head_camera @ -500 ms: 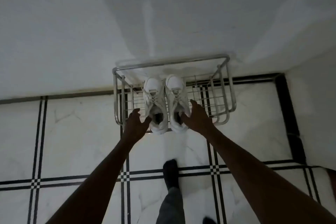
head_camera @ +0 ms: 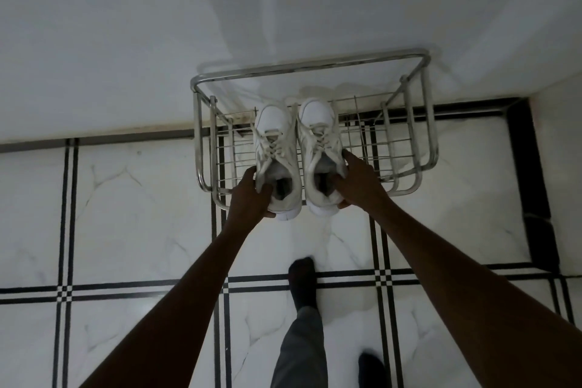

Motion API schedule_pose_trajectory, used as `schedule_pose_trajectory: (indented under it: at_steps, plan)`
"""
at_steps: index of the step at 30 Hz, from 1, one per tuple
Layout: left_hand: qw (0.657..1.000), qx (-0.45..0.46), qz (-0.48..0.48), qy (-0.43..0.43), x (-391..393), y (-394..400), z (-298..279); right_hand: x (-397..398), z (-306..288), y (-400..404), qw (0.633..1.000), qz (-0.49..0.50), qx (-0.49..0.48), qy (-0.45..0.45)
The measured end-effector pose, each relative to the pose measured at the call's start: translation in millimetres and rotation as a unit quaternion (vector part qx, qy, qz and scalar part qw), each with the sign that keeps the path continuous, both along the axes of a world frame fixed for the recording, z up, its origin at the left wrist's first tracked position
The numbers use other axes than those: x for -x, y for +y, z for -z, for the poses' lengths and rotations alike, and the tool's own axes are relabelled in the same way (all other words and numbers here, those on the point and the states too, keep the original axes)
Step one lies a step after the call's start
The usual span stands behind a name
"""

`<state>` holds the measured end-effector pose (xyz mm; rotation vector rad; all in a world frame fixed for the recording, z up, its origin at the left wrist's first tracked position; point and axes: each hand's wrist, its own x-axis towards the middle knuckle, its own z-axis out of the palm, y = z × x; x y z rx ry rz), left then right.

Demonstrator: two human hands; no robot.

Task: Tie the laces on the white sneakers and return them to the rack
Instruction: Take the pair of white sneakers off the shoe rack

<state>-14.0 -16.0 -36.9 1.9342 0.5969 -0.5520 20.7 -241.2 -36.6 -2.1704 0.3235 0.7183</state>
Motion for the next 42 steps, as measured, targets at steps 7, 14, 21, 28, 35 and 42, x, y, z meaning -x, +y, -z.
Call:
schedule_pose_trajectory:
  at_steps: [7,14,21,28,35,42]
  plan:
    - [0.997,-0.012,-0.046,-0.057,88.0,-21.8,-24.7,86.3,-36.6,-11.7,0.993,0.026,-0.071,-0.093]
    - [0.995,-0.040,-0.060,-0.070,230.0,-42.8,-17.1,223.0,-28.4,-32.1,0.989,0.022,-0.090,-0.119]
    - [0.997,-0.004,-0.079,-0.017,330.8,-59.0,64.3,324.3,65.6,-45.5,0.989,0.024,-0.103,-0.099]
    - [0.997,-0.001,-0.075,0.008,378.1,-46.6,239.5,373.7,242.6,-37.2,0.997,0.016,-0.066,-0.045]
    - [0.998,-0.002,-0.066,0.017,408.3,-30.7,364.7,402.3,363.0,-21.4,0.999,0.019,-0.034,-0.015]
    - [0.998,-0.038,-0.059,0.008,414.7,-19.8,378.1,414.0,365.4,-11.4,0.991,0.006,0.066,-0.115]
